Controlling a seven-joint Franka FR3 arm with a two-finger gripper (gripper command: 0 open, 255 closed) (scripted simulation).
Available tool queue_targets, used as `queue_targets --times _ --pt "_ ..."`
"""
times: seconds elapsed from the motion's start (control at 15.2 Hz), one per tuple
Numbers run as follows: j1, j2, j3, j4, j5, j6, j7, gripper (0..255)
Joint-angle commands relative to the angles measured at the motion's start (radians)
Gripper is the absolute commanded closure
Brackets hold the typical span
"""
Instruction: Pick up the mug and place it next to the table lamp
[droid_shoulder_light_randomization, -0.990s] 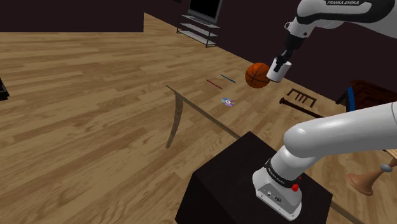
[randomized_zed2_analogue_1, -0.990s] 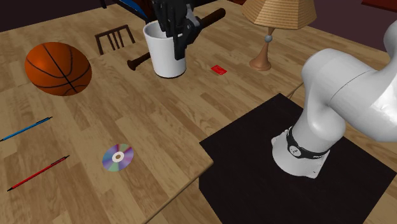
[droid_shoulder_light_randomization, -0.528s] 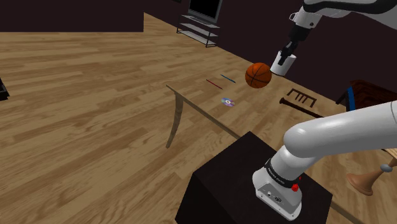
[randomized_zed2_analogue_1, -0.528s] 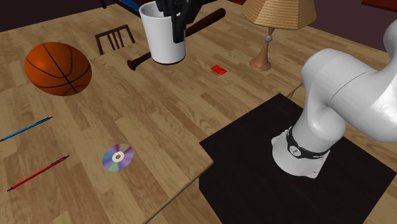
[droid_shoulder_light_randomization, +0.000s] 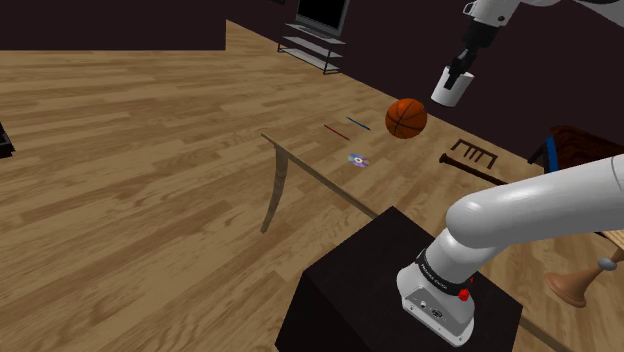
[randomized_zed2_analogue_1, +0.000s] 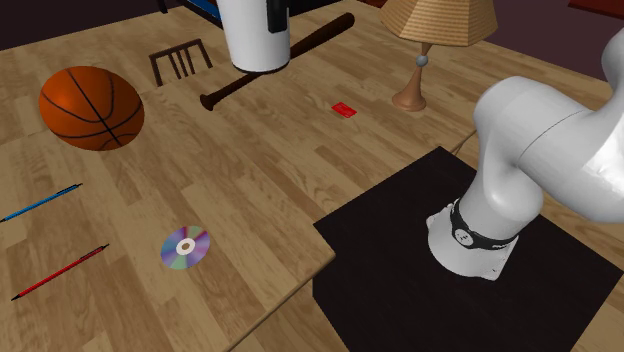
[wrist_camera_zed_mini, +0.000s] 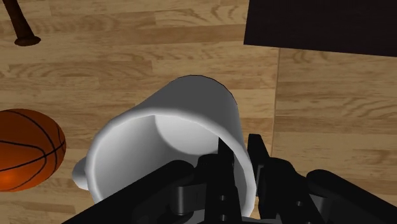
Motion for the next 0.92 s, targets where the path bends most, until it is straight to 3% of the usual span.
queue_targets --times 0.0,0.86 --pt "0.001 0.008 0.001 0.032 0.002 -0.024 -0.003 255" --pt "0.013 0.088 0.006 0.279 0.022 -0.192 -0.026 255"
